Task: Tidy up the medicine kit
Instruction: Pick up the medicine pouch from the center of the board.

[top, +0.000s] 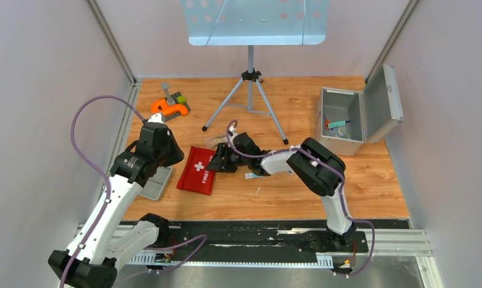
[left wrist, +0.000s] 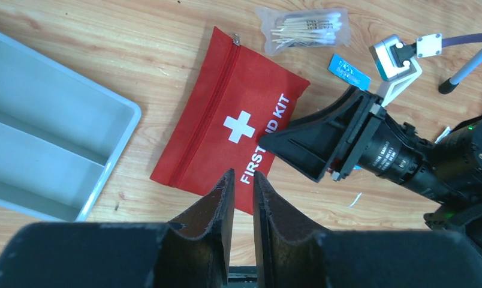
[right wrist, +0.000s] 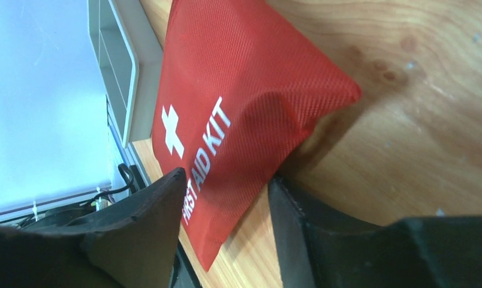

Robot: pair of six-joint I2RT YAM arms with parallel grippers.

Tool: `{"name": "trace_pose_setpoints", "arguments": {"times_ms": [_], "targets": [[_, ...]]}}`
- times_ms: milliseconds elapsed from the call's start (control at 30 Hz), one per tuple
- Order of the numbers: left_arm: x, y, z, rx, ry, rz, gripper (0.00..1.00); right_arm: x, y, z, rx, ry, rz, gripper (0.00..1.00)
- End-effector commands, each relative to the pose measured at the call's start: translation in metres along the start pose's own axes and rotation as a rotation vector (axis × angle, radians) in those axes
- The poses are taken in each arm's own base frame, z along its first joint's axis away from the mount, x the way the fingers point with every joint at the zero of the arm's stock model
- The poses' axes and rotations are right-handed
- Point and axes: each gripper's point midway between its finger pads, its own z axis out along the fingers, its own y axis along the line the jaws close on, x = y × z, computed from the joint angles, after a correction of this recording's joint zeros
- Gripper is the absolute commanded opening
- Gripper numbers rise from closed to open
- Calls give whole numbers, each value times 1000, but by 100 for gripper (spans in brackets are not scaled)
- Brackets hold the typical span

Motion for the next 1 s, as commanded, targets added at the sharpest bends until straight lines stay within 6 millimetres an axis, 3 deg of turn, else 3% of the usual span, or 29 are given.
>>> {"name": "trace_pose_setpoints", "arguments": {"times_ms": [0,167,433,567,633,800,967], "targets": [[-12,1,-12,4,-53,-8,26,-5,4,19,-32,-27,14,49],[-8,-1,-11,18,-42,-11,26,-7,6,10,-27,-56,7,23],[-8,-2,-10,23,-39,-8,26,-20,39,-34,-45,-91,-122,1],[-10,-3,-9,21,-44,-3,27,-29,56,-68,-34,-80,-239,0],[-11,-3,-8,21,-45,-2,27,-37,66,-94,-36,-65,-316,0],[-13,-7,-4,32,-48,-6,27,-48,56,-174,7,10,-416,0],[-15,-10,1,36,-41,0,27,-68,16,-269,269,-24,-424,0]]}}
